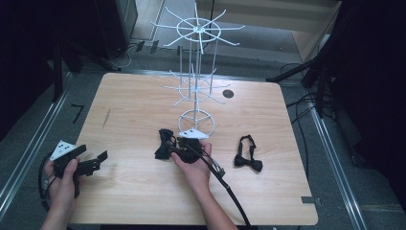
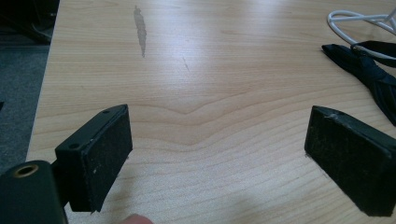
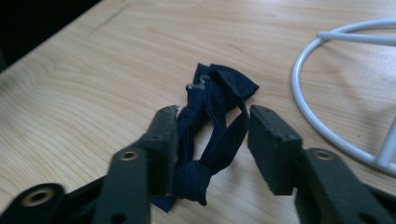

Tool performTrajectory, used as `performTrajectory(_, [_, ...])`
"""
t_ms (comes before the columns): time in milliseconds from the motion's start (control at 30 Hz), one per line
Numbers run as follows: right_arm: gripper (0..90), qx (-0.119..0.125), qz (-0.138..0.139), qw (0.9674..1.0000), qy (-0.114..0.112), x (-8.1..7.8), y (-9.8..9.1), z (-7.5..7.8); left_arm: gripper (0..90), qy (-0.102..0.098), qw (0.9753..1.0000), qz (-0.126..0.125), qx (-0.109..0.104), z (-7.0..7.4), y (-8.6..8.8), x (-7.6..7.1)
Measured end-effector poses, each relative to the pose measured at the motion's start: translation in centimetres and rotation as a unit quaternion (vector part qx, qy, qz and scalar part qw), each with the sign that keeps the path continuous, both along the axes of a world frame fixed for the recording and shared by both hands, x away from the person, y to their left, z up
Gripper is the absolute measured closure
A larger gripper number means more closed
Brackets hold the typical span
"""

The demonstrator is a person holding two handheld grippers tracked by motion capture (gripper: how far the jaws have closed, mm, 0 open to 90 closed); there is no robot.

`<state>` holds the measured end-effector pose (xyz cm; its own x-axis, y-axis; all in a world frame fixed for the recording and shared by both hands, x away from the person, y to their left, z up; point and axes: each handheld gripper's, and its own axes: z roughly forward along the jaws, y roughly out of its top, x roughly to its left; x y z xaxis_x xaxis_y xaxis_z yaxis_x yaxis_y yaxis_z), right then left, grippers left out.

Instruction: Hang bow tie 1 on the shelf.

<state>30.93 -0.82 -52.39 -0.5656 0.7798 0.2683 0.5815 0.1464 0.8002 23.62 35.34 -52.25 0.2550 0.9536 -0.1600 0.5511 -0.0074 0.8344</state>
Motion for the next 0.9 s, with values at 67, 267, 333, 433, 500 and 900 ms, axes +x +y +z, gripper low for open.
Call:
performTrajectory(67, [63.2,-0.017,0.009,0.9998,-0.004,0.0,0.1,-0.2,8.2,0.0,1.0,0.0,0.001,0.0,0.0,0.0])
performTrajectory(267, [85.4,-0.042,0.017,0.999,0.004,-0.1,-0.2,-0.9,8.2,0.001,1.0,0.0,0.002,0.0,0.0,0.0])
performTrajectory(333, [90.0,-0.043,0.017,0.9989,0.002,-0.1,-0.3,-0.9,8.2,0.0,1.0,0.0,0.001,0.0,0.0,0.0])
performTrajectory(433, [90.0,-0.045,0.013,0.9989,-0.01,-0.3,-0.8,-0.8,8.2,0.001,1.0,-0.001,0.001,0.0,0.0,0.0])
performTrajectory(500, [90.0,-0.046,0.01,0.9987,-0.019,-0.4,-1.0,-0.6,8.2,0.001,1.0,-0.001,0.002,0.0,0.0,0.0])
performTrajectory(900, [90.0,-0.028,-0.008,0.9949,-0.096,-1.5,-2.8,2.0,8.2,0.001,1.0,0.0,0.003,0.0,0.0,0.0])
